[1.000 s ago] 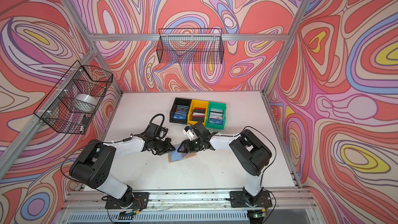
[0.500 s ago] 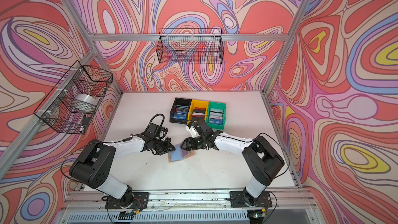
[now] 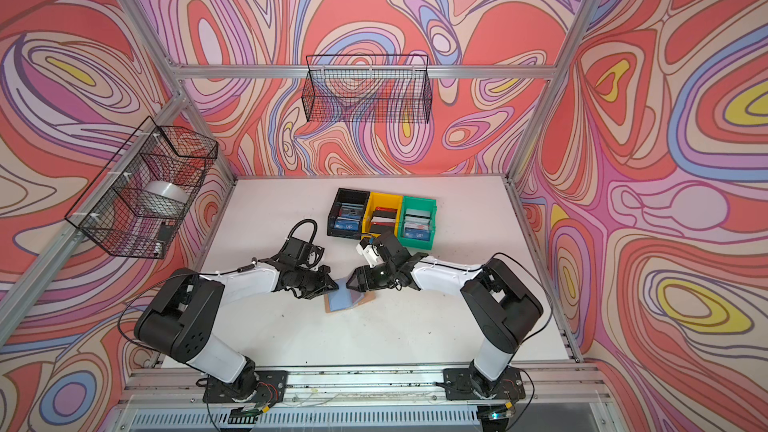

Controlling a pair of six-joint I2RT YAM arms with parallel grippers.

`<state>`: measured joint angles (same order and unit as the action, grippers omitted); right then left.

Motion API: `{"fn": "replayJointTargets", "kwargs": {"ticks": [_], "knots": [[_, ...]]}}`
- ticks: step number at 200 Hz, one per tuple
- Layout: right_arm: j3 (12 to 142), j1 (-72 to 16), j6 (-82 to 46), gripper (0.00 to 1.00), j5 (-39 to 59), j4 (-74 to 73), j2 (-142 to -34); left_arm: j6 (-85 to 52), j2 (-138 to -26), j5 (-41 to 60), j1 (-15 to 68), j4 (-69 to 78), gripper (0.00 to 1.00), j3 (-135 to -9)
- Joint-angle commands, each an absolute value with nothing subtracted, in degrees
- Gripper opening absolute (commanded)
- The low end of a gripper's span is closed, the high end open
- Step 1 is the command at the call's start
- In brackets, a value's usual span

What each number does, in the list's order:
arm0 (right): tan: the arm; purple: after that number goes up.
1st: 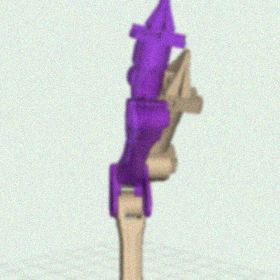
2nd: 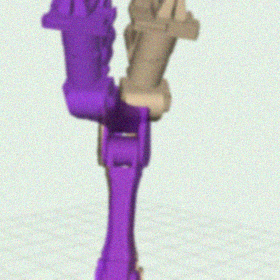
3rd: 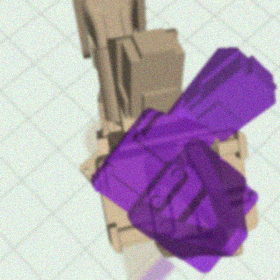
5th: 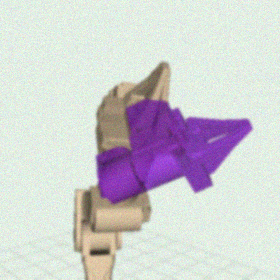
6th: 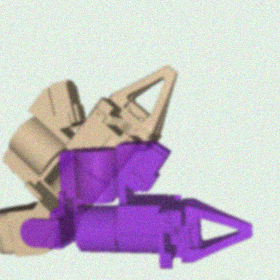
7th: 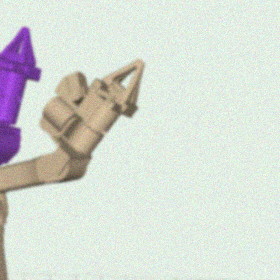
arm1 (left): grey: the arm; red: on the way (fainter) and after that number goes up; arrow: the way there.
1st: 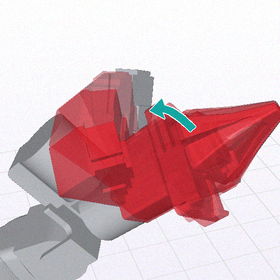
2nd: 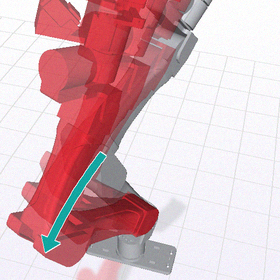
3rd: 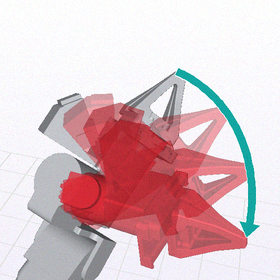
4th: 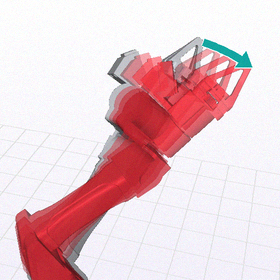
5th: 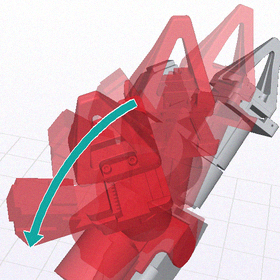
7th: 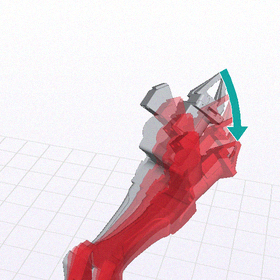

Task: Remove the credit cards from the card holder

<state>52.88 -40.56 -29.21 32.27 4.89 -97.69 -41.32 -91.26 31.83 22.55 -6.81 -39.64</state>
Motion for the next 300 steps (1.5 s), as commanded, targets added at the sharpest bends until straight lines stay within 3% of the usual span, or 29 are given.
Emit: {"fn": "replayJointTargets", "kwargs": {"ticks": [1,90,300], "knots": [[52.95,-40.78,-29.69,0.57,33.96,3.43,-99.46,-40.96,-92.64,30.76,22.24,-7.92,0.00,-38.95],[53.53,-40.78,-27.77,0.57,28.52,9.36,-93.54,-40.88,-93.24,31.07,22.32,-7.74,0.00,-39.11],[54.88,-41.03,-29.79,0.56,34.46,3.42,-97.44,-40.89,-94.31,31.73,22.26,-6.66,0.00,-38.85]]}}
